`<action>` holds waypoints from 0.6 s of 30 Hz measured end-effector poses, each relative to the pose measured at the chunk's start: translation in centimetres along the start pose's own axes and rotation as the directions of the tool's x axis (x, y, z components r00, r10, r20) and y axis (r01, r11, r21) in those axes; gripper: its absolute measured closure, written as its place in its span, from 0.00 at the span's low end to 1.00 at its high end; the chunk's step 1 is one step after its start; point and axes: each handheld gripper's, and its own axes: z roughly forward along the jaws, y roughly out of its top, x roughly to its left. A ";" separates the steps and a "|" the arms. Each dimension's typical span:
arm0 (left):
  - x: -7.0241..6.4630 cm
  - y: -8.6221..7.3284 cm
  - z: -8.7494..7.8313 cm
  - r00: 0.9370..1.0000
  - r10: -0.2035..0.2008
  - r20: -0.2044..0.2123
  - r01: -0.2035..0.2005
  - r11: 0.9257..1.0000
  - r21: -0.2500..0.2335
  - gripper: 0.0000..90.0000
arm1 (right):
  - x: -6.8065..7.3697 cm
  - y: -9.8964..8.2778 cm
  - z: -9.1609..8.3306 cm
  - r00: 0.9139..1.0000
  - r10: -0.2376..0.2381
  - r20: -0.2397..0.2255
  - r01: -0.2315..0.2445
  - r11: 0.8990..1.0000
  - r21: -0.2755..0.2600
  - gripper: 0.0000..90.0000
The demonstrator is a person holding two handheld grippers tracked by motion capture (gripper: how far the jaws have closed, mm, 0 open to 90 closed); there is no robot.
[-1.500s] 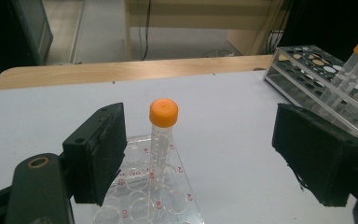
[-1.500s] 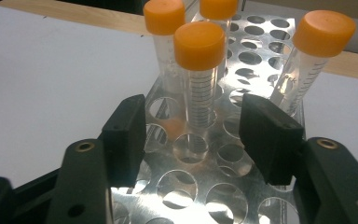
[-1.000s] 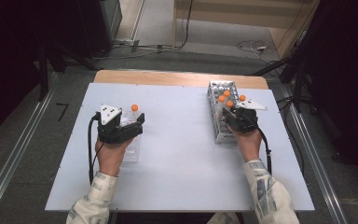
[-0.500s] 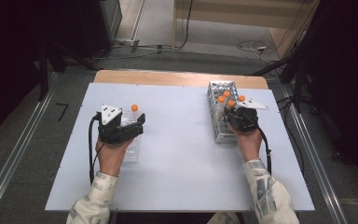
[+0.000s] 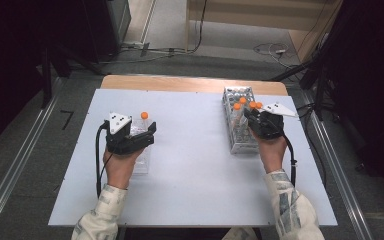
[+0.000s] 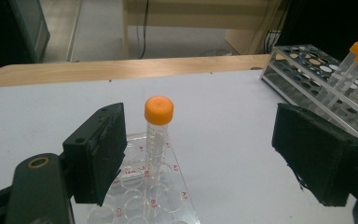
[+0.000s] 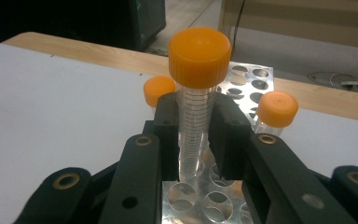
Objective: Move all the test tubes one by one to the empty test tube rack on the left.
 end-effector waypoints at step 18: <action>-0.2 0.1 -0.3 1.000 0.006 0.007 -0.006 1.000 -0.006 0.20 | 2.0 1.0 -2.4 0.994 -0.028 -0.110 0.026 0.999 -0.024 0.80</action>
